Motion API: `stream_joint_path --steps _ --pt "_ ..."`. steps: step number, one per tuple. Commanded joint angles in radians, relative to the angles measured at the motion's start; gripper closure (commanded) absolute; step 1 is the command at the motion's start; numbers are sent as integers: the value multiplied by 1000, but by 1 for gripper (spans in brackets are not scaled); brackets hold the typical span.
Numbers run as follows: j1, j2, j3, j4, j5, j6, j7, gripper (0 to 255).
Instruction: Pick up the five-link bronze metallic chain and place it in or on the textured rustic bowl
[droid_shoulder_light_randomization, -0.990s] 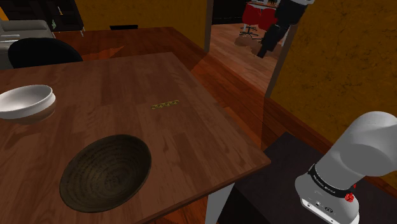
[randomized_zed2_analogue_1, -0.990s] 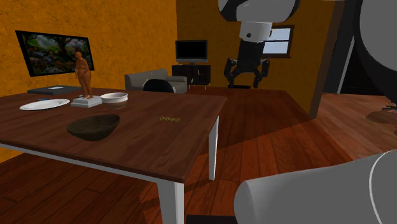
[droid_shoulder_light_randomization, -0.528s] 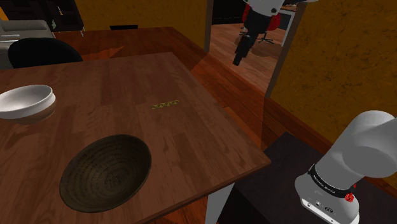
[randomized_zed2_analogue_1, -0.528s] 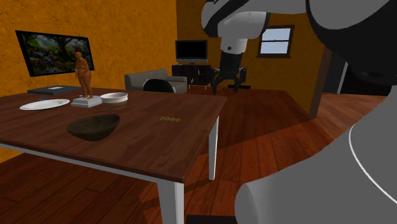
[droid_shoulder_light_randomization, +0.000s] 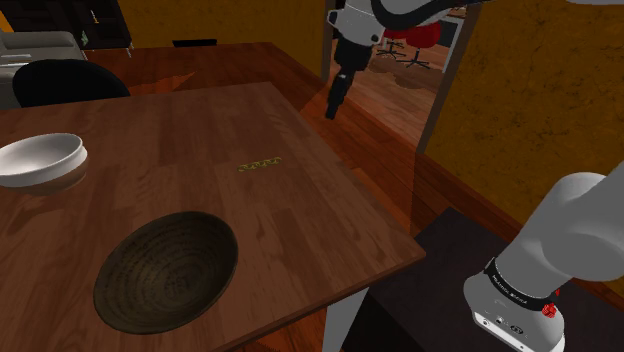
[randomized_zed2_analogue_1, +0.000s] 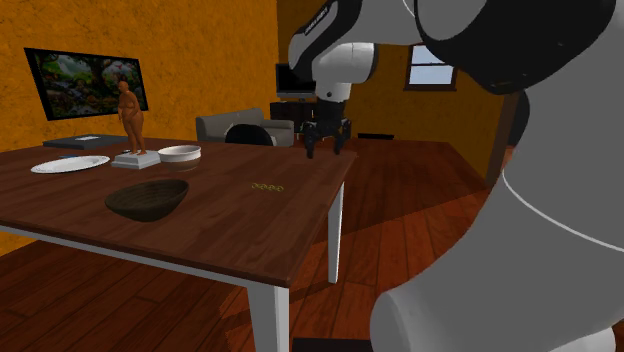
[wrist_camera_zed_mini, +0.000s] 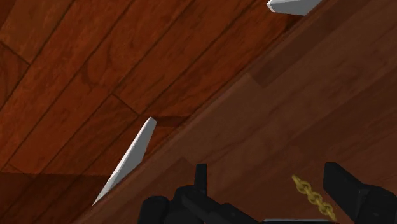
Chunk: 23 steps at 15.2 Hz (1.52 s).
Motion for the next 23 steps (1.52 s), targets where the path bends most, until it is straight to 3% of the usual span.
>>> stream_joint_path --steps 1,15,23 --pt "17 64 19 38 -3 21 -16 0" --pt "134 480 130 353 -90 75 -102 0" --pt "142 525 129 311 -104 160 -93 0"
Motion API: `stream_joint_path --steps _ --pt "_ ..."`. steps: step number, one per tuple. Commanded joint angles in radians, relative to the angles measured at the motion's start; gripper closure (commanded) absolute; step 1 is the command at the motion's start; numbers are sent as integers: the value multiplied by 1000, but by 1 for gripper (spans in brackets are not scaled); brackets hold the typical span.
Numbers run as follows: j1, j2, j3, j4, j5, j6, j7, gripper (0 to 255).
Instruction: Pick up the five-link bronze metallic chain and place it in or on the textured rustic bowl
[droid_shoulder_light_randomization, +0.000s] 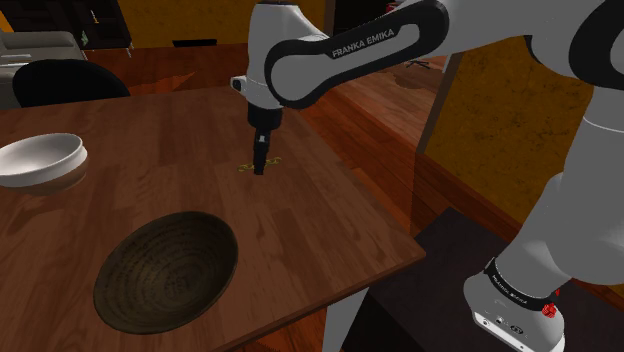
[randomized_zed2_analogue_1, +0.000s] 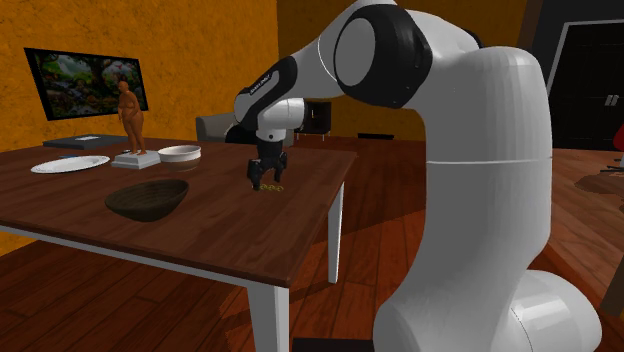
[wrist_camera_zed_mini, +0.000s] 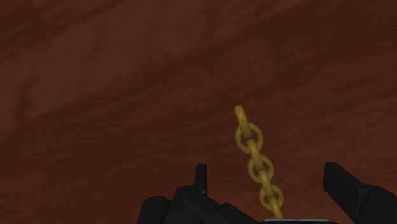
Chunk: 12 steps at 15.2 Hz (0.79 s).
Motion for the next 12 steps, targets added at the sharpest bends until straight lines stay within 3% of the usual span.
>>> stream_joint_path --steps 1,7,8,12 --pt "0 7 -1 -4 -2 11 -1 0" --pt "0 7 -1 -4 -2 11 -1 0" --pt "0 7 -1 -4 -2 11 -1 255" --pt "0 6 -1 -6 -1 12 -1 255"
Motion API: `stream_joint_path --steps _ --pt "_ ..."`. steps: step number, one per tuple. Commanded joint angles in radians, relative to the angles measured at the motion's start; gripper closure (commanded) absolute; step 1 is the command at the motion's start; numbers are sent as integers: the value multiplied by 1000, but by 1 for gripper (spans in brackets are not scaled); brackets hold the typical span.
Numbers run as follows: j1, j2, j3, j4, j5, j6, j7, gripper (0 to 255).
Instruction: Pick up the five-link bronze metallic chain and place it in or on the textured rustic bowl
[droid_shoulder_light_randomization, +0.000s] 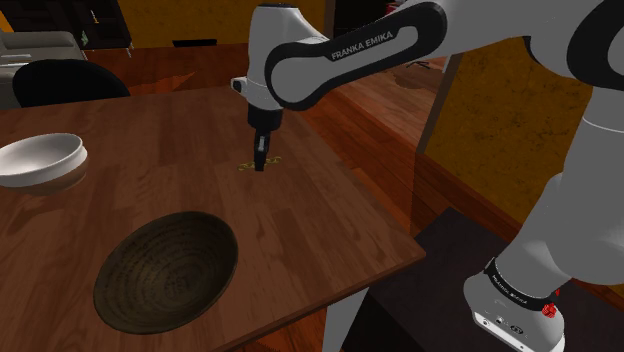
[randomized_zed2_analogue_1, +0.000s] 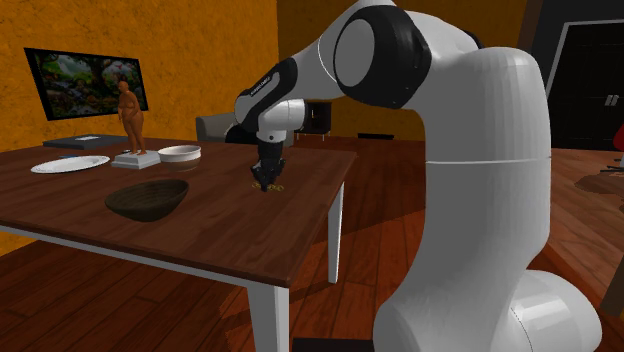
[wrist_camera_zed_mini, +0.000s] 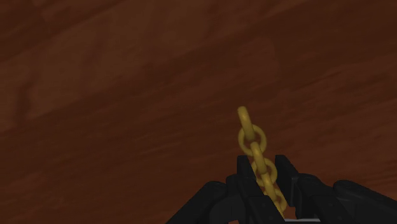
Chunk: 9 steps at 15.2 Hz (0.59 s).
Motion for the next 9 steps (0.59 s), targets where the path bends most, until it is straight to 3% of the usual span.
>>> stream_joint_path --steps 1,9 --pt "1 2 1 -2 0 -1 0 255" --pt "0 -12 2 35 4 -51 0 255"
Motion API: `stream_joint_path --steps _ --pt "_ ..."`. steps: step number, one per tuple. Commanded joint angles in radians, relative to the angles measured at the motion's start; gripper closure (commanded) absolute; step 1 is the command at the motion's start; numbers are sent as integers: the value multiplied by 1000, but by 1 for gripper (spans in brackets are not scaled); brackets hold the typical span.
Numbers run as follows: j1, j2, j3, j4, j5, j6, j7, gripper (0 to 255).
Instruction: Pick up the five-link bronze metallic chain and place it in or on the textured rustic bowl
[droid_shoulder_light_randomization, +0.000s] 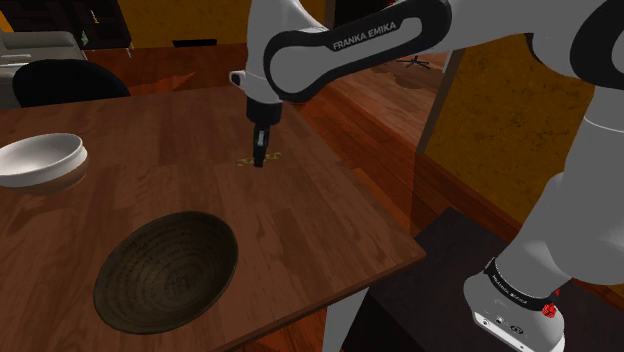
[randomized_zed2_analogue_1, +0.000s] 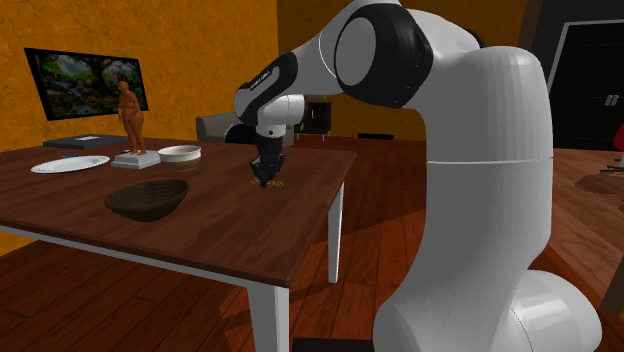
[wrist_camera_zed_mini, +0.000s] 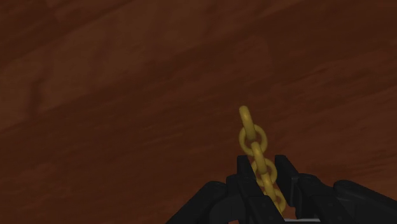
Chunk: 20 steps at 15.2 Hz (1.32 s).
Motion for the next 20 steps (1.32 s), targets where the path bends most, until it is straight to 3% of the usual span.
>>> stream_joint_path --steps 1,20 --pt "0 -7 1 17 2 -24 1 255" --pt "4 -23 5 251 3 -274 10 255"
